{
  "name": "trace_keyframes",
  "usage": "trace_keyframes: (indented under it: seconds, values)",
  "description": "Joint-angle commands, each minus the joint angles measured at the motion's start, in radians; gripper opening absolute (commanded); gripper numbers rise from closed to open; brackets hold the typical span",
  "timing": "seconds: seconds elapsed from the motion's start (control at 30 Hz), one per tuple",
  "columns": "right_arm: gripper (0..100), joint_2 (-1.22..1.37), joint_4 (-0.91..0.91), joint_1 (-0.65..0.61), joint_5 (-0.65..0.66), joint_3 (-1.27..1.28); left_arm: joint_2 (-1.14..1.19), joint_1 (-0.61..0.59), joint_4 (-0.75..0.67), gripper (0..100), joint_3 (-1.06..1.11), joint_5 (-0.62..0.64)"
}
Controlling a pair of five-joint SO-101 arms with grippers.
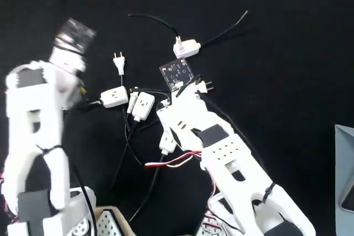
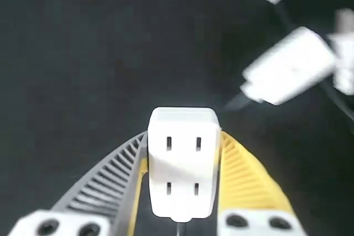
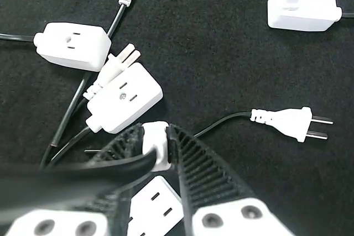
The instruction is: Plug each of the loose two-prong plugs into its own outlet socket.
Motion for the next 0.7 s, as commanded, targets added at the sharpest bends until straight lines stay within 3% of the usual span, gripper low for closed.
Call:
trace_keyframes:
  seconds: [0.0, 0.2, 0.33, 0.47, 0.67]
  values:
    - [1.2, -0.025, 0.008, 0.014, 0.009, -0.01, -0.069, 0.119, -0.035, 3, 0.159, -0.006]
    - [1.2, -0.025, 0.008, 0.025, 0.009, -0.012, -0.074, 0.219, -0.236, 3, 0.42, -0.006]
    - [1.2, -0.025, 0.008, 0.043, 0.009, -0.018, -0.072, 0.274, -0.31, 13, 0.518, -0.003]
    - [1.2, -0.025, 0.008, 0.043, 0.009, -0.018, -0.083, 0.266, -0.308, 26, 0.53, 0.098]
    - [1.2, -0.025, 0.008, 0.041, 0.009, -0.018, -0.173, 0.173, -0.173, 27, 0.401, 0.132]
